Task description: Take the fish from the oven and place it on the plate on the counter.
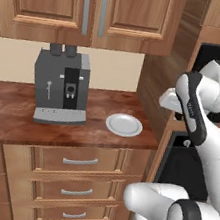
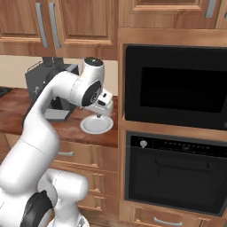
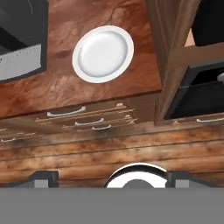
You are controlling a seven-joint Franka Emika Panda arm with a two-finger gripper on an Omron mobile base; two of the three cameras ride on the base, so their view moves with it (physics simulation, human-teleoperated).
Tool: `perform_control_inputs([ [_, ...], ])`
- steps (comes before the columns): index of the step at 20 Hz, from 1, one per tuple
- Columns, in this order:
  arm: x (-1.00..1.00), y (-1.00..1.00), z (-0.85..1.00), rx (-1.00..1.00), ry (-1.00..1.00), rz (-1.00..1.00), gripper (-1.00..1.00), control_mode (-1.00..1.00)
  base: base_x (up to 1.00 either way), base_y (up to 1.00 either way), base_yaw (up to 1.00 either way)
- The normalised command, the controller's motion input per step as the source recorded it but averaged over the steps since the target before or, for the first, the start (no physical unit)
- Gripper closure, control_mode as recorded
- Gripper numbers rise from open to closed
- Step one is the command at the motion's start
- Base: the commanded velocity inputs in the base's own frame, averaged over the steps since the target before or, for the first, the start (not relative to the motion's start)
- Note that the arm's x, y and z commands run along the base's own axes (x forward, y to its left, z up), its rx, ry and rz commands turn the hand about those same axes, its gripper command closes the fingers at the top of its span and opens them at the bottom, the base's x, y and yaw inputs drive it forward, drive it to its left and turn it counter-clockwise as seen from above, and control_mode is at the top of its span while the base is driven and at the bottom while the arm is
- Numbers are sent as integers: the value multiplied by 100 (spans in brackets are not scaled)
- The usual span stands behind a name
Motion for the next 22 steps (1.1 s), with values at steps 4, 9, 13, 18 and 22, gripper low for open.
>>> perform_control_inputs([
  [4, 0, -100, -28, 24, 1, -6, -100, -100, 0, 0, 0],
  [9, -2, -91, -18, 17, 13, -16, -100, -100, 0, 0, 0],
  [13, 6, -94, -8, 6, 10, -17, -100, -100, 0, 0, 0],
  [18, 0, -100, 0, 14, 0, -13, -100, -100, 0, 0, 0],
  [22, -3, -96, 0, 13, -2, -18, -100, -100, 0, 0, 0],
])
